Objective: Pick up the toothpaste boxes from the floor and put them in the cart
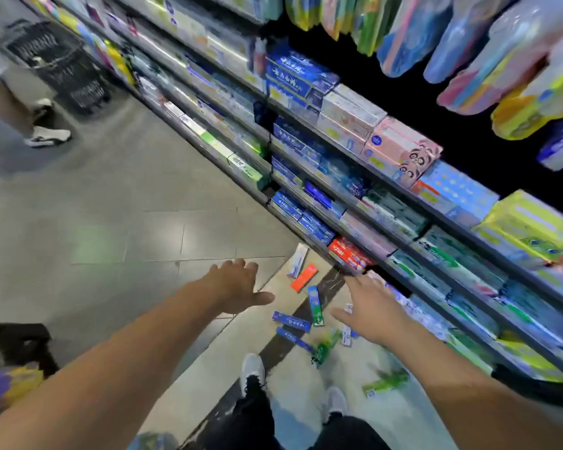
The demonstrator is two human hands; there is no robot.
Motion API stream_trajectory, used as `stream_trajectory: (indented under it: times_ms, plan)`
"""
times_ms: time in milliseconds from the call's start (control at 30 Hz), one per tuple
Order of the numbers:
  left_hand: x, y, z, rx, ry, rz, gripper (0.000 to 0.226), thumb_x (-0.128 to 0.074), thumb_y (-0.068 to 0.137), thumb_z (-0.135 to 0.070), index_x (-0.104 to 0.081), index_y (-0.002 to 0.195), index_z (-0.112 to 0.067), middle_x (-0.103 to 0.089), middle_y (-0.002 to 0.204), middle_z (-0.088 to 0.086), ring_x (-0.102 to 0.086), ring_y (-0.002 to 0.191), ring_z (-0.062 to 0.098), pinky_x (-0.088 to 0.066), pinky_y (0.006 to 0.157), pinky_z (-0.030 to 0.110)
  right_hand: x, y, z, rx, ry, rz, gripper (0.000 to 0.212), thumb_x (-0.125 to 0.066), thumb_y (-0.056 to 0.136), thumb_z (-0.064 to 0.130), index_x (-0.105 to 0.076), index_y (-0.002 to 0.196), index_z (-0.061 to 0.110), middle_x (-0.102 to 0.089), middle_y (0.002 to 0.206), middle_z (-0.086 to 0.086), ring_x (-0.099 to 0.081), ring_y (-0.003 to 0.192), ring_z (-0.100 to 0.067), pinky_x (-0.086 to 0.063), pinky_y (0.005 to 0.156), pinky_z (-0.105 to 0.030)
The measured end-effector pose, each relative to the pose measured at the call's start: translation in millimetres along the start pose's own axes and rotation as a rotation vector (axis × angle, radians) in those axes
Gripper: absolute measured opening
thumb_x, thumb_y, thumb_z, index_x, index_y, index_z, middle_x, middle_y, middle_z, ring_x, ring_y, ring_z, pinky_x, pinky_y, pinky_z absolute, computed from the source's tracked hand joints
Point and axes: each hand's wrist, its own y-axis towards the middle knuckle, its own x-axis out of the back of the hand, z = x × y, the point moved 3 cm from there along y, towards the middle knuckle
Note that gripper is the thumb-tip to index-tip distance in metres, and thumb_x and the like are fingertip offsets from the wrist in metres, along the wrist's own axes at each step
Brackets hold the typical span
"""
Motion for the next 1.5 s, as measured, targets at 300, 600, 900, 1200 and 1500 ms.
stream_trajectory:
  times_ms: [300,600,900,1200,1500]
  plan:
    - [-74.7,134.6,-23.0,-0.2,0.195,0.087,0.08,-0.04,0.09,-0.072,-0.038,0.143,-0.012,-0.047,0.138,0.011,-0.046,0.128,0.03,-0.039,0.105,0.043,-110.9,58.7,-26.2,-0.198,0.227,0.026,0.07,-0.058,0.088,0.057,-0.039,0.144,0.02,-0.046,0.142,-0.003,-0.043,0.133,-0.025,-0.035,0.108,-0.037]
    - [-228.7,285.1,-48.4,-0.278,0.384,0.18,0.076,-0.041,0.092,-0.07,-0.035,0.145,-0.016,-0.043,0.145,0.007,-0.042,0.135,0.028,-0.035,0.11,0.042,-296.4,131.1,-62.4,-0.251,0.236,0.038,0.063,-0.062,0.085,0.052,-0.043,0.137,0.021,-0.047,0.136,-0.005,-0.047,0.125,-0.026,-0.038,0.102,-0.035]
    - [-350.7,438.0,-48.5,-0.355,0.534,0.163,0.073,-0.044,0.092,-0.068,-0.038,0.141,-0.014,-0.046,0.14,0.01,-0.044,0.131,0.03,-0.037,0.106,0.044,-488.6,256.2,-49.2,-0.176,0.188,0.113,0.068,-0.069,0.084,0.045,-0.043,0.137,0.011,-0.047,0.135,-0.011,-0.043,0.126,-0.028,-0.037,0.106,-0.041]
    - [-412.4,539.3,-28.2,-0.419,0.538,0.216,0.079,-0.046,0.092,-0.067,-0.025,0.152,-0.018,-0.047,0.141,0.007,-0.044,0.131,0.027,-0.039,0.107,0.041,-620.6,332.5,-55.4,-0.261,0.29,0.143,0.066,-0.078,0.077,0.046,-0.053,0.129,0.013,-0.052,0.131,-0.009,-0.048,0.123,-0.027,-0.04,0.102,-0.04]
    - [-420.8,556.5,-15.6,-0.456,0.516,0.196,0.079,-0.046,0.094,-0.064,-0.022,0.155,-0.02,-0.044,0.147,0.006,-0.044,0.132,0.024,-0.041,0.106,0.037,-663.4,349.9,-40.8,-0.127,-0.017,0.15,0.035,-0.061,0.089,0.011,-0.056,0.124,0.009,-0.058,0.125,-0.014,-0.056,0.115,-0.033,-0.044,0.093,-0.043]
